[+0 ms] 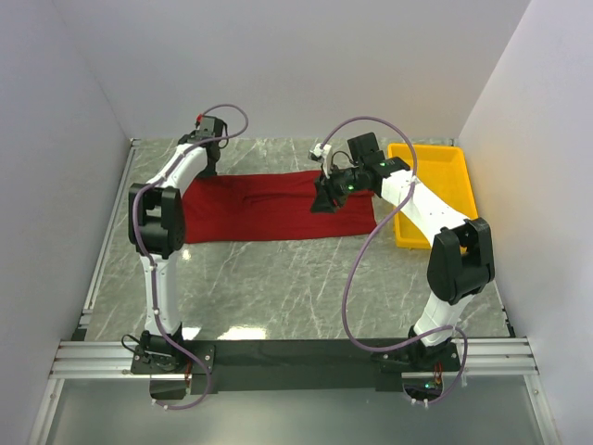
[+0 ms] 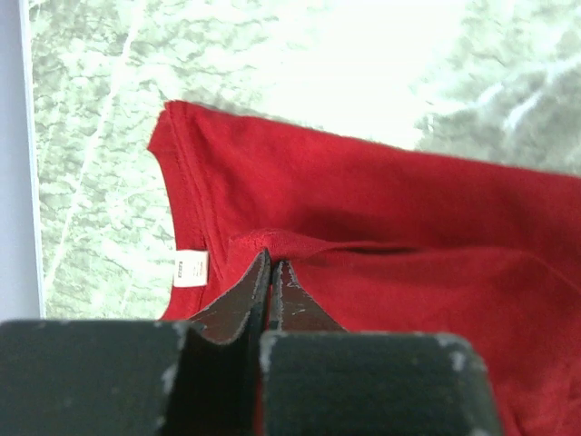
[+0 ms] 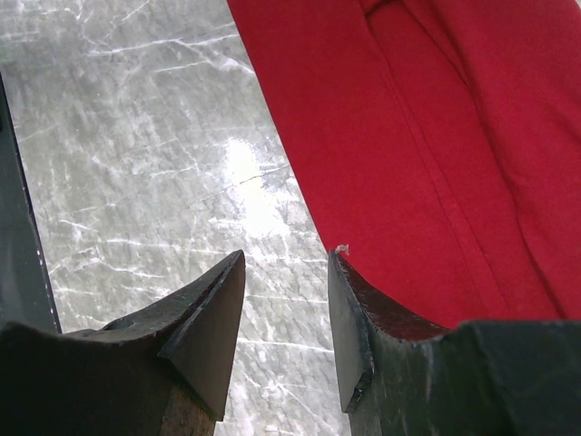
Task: Fold and stack the t-shirts
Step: Fold the tshirt
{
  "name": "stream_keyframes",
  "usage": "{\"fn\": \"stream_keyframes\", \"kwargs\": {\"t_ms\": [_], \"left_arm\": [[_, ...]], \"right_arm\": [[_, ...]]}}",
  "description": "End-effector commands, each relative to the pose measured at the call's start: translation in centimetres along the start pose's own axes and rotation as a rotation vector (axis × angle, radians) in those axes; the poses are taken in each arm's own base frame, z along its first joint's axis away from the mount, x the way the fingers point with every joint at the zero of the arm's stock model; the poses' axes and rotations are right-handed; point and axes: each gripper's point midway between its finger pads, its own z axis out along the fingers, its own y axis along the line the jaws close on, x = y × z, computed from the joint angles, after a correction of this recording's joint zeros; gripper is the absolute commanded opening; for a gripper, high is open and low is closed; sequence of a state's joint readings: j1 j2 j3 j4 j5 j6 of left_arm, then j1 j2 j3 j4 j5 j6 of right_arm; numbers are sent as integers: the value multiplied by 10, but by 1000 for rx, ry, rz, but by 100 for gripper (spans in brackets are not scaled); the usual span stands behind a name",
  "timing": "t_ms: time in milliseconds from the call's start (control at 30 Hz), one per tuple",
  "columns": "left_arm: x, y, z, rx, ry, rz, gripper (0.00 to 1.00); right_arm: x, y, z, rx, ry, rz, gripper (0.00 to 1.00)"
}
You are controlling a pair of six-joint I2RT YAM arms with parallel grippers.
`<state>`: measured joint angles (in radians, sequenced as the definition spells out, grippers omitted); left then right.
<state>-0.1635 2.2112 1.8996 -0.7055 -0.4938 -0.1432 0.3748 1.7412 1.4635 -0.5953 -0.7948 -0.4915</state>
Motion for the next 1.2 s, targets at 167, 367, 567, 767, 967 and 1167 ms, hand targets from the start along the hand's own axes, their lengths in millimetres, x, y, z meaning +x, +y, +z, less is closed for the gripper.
{"fn": "stream_keyframes", "kwargs": {"t_ms": [167,367,567,767,967,1167], "left_arm": [[-1,13,11,-26,22,-27,20],[-1,27,10,-56,28,-79,42],[-14,33,-19,109,2,-204,64],[37,42,-52,354,42,-334,77],[97,64,-74,460,94,-484,75],[130,56,-62,510,164,-538,69]], "right_arm": [[-16,4,-15,20,-47,-44,49],[-17,4,-15,20,-46,-44,49],[-13,1,-12,25,-27,-43,49],[-2,-16,-5,62,38,-17,49],[21,-32,-3,123,121,20,49],[35,-37,-3,157,151,54,49]]}}
